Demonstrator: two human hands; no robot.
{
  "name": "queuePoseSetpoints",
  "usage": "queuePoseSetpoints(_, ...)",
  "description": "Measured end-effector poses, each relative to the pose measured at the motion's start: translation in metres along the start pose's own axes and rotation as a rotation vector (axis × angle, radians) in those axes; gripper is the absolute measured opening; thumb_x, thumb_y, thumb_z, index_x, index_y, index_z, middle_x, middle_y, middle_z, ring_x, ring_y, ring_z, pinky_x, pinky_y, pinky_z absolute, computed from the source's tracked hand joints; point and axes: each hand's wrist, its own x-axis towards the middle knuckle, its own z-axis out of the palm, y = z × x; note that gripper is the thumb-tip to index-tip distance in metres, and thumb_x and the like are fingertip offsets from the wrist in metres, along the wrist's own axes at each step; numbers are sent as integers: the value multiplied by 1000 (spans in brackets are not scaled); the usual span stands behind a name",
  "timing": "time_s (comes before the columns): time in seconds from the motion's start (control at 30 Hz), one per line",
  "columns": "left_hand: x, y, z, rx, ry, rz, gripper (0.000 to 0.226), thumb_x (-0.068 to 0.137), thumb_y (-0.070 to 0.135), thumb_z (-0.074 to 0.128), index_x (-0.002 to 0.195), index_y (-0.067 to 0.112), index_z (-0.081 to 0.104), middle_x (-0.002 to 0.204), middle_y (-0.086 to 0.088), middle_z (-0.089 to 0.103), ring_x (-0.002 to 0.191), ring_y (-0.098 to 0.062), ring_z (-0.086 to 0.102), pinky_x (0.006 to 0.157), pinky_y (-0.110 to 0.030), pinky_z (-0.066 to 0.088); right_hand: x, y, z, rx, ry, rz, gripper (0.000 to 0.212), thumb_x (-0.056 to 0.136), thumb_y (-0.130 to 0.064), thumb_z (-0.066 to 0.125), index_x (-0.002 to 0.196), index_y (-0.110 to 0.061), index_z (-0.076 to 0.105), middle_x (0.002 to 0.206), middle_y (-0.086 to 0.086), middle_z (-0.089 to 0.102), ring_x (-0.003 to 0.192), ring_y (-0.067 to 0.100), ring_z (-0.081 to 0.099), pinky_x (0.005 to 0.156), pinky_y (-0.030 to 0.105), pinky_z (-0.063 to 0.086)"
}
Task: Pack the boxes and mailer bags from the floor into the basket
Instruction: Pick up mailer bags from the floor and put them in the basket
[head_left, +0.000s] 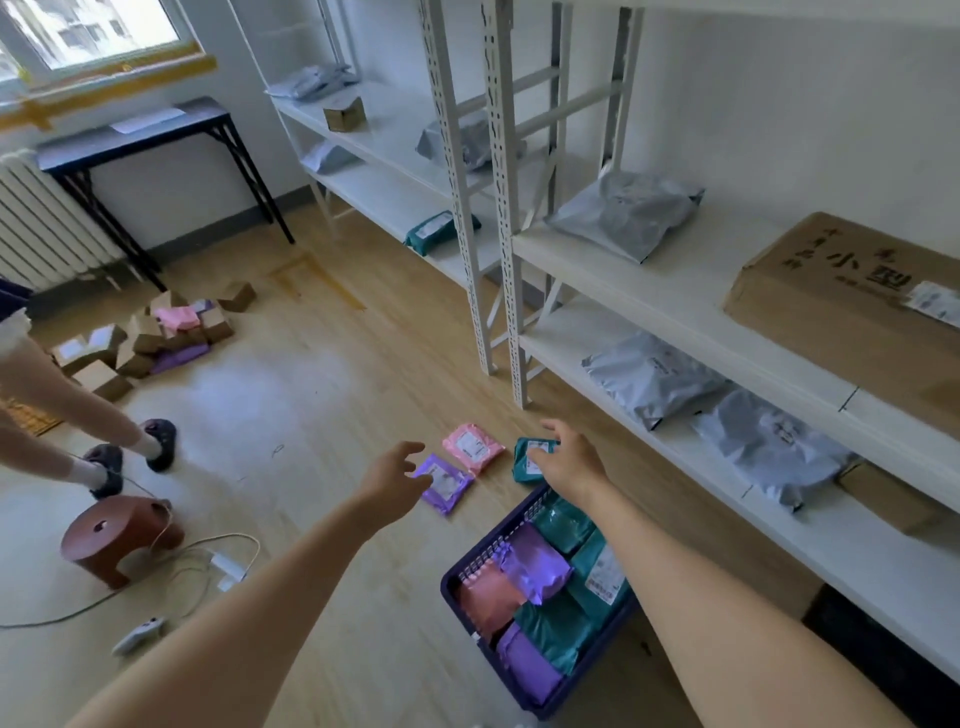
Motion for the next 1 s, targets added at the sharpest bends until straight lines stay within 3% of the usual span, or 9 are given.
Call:
queuePoseSetpoints(0.1, 15, -12, -9, 10, 16, -12, 48, 88, 12, 62, 134, 17, 48, 126, -17, 55, 100, -29, 58, 76, -30, 45, 12, -1, 7, -22, 2, 24, 48, 91, -20, 59, 137, -14, 45, 137, 10, 50, 115, 27, 56, 92, 38, 51)
queuePoseSetpoints(0.23, 47, -30, -29, 24, 9, -21, 48, 88, 14, 62, 134, 18, 49, 126, -15, 55, 109, -29, 58, 84, -32, 47, 31, -7, 29, -35, -5, 64, 47, 91, -16, 57, 137, -14, 45, 136, 11, 50, 107, 23, 57, 77, 28, 49)
queuePoseSetpoints(0.4, 110, -51, -61, 40, -60, 5, 48, 89, 12, 59, 135, 16, 47, 128, -16, 53, 103, -27, 57, 78, -28, 44, 62, -23, 66, -44, 57, 137, 43, 91, -14, 57, 133, -15, 48, 129, 11, 54, 93, 17, 52, 66, 21, 41)
queuePoseSetpoints(0.6, 192, -66, -114, 67, -217, 87, 47, 89, 8, 59, 135, 14, 47, 128, -18, 51, 90, -24, 52, 73, -27, 41, 100, -58, 121, -18, 211, 283, 43, 89, -15, 60, 131, -11, 51, 129, 12, 56, 114, 25, 54, 83, 23, 39)
queuePoseSetpoints(0.77, 257, -82, -163, 81, -294, 141, 47, 89, 12, 61, 134, 9, 47, 130, -23, 49, 106, -37, 56, 80, -34, 44, 114, -90, 174, 52, 278, 405, 47, 88, -17, 62, 133, -10, 50, 132, 11, 55, 117, 27, 53, 91, 29, 40)
queuePoseSetpoints(0.9, 290, -89, -184, 69, -339, 140, 49, 89, 20, 62, 134, 10, 47, 130, -19, 51, 107, -29, 55, 78, -27, 39, 123, -102, 208, 67, 300, 462, 46, 89, -17, 59, 134, -12, 49, 132, 11, 55, 116, 26, 53, 87, 27, 39)
queuePoseSetpoints(1.0, 306, -100, -188, 76, -398, 119, 55, 86, 25, 67, 135, 14, 47, 128, -14, 53, 97, -21, 53, 78, -26, 39, 132, -104, 227, 84, 305, 516, 48, 90, -17, 59, 136, -12, 46, 133, 12, 53, 114, 26, 54, 91, 32, 42)
